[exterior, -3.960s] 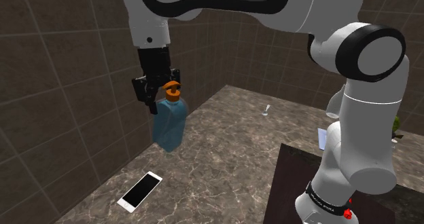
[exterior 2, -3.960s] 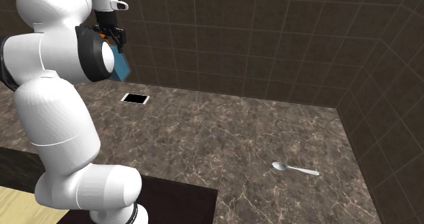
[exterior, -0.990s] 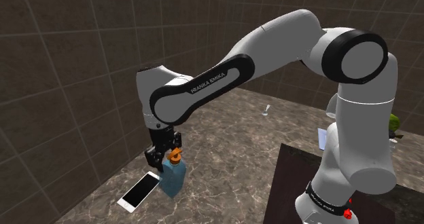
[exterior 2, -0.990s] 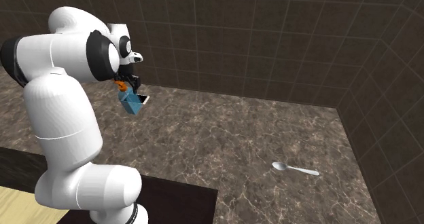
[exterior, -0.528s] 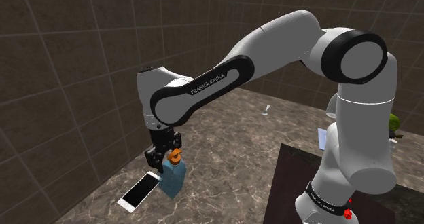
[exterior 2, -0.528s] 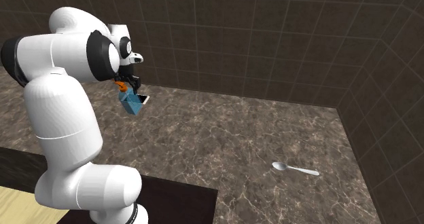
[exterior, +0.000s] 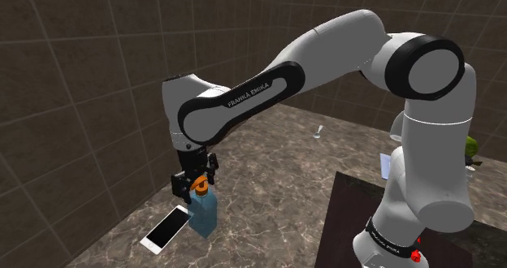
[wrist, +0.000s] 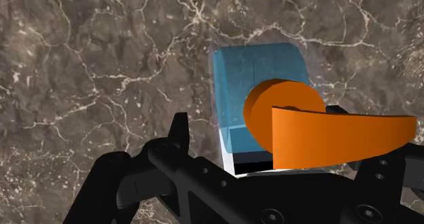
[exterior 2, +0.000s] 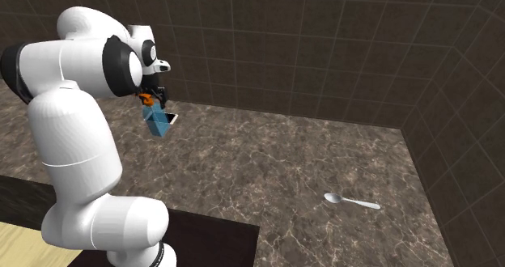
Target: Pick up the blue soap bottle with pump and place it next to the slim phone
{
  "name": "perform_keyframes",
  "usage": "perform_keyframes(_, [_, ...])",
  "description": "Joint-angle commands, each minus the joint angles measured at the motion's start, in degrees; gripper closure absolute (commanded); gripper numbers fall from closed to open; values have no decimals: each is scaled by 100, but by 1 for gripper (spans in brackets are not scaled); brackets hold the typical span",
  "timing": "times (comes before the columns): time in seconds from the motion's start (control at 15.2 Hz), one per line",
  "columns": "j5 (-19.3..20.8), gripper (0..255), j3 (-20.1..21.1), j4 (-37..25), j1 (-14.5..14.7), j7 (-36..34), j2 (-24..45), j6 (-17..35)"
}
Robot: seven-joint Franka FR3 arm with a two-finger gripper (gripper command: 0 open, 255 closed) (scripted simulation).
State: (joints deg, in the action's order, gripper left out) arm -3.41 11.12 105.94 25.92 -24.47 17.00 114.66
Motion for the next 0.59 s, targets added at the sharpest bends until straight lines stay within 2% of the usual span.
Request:
perform_keyframes(0.0, [-10,0,-1,-239,-18,1,-107,-349])
perform_keyframes(0.07, [-12,0,-4,-356,-26,2,-134,-494])
perform_keyframes(0.53, [-12,0,-4,-356,-25,2,-134,-494])
